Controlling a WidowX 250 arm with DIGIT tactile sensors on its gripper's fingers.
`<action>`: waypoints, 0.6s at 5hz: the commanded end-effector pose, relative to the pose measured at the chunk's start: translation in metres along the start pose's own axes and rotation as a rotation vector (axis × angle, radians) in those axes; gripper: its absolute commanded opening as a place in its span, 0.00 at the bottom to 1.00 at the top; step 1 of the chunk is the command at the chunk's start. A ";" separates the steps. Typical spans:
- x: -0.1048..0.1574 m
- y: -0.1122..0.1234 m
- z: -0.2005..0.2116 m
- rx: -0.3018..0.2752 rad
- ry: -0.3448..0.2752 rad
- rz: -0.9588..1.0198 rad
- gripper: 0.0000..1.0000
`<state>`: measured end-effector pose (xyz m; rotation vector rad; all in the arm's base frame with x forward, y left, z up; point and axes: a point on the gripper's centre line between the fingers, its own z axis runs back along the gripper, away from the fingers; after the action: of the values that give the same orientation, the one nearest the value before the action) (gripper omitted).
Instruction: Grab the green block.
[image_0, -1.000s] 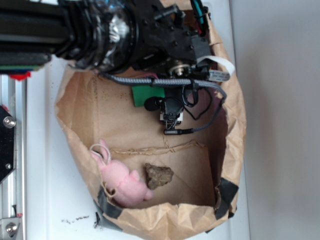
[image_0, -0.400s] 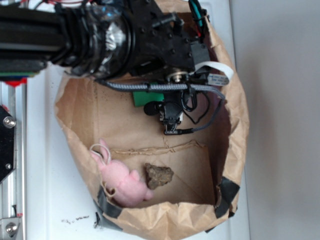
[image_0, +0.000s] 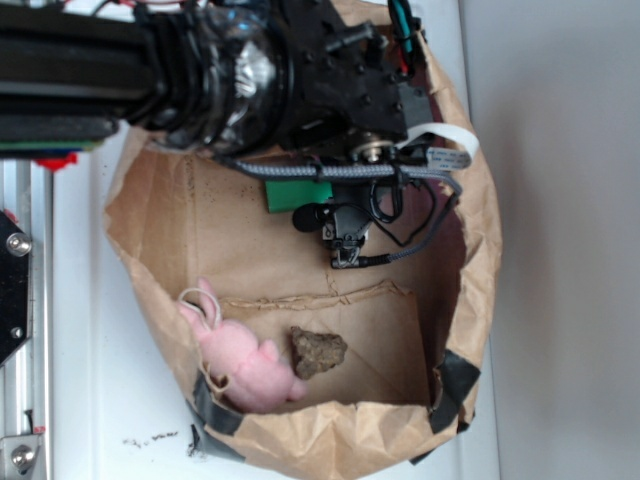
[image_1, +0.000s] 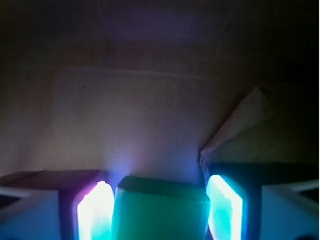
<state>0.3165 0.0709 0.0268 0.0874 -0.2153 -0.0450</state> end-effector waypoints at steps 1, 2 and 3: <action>0.029 0.007 0.031 -0.035 -0.047 0.038 0.00; 0.037 0.014 0.055 -0.070 -0.070 0.061 0.00; 0.043 0.011 0.085 -0.150 -0.029 0.072 0.00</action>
<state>0.3304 0.0655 0.0895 -0.1030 -0.1557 0.0122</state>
